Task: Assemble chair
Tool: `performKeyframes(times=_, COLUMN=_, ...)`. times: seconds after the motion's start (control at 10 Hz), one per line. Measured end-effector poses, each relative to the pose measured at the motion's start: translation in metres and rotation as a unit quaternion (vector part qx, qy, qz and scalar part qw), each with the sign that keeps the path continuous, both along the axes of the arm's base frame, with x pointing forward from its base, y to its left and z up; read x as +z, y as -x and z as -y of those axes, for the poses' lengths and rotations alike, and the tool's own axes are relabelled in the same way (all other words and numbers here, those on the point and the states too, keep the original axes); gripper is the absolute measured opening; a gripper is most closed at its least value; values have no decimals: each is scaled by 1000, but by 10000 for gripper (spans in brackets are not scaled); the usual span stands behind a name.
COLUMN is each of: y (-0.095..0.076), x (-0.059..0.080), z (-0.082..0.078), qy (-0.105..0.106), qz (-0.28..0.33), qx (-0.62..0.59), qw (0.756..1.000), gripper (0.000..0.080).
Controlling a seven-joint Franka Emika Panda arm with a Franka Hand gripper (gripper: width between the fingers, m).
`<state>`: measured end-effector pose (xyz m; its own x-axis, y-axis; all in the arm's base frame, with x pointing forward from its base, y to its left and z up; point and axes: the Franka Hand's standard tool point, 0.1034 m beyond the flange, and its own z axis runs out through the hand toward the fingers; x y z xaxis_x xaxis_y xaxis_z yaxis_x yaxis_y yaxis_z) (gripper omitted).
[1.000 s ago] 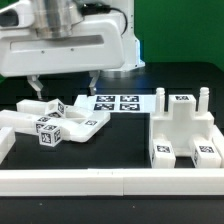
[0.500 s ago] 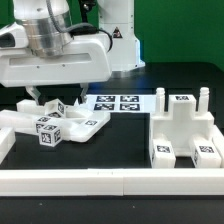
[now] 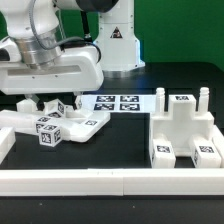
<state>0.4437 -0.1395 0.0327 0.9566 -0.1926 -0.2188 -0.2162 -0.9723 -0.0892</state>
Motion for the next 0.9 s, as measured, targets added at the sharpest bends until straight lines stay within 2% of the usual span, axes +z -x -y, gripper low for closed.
performKeyframes(times=0.2, y=0, x=-2, z=-1, qy=1, qz=1, qx=3, qw=1000, gripper=649)
performKeyframes(times=0.5, y=0, x=-3, z=-1, qy=1, qz=0, qx=3, qw=1000, gripper=260)
performKeyframes(times=0.7, y=-2, x=1, z=-7, qy=3, qz=2, qx=1, qw=1000, gripper=265)
performKeyframes(times=0.9, y=10, x=11, z=-35, qy=2, qz=0, qx=-1, qw=1000, gripper=265)
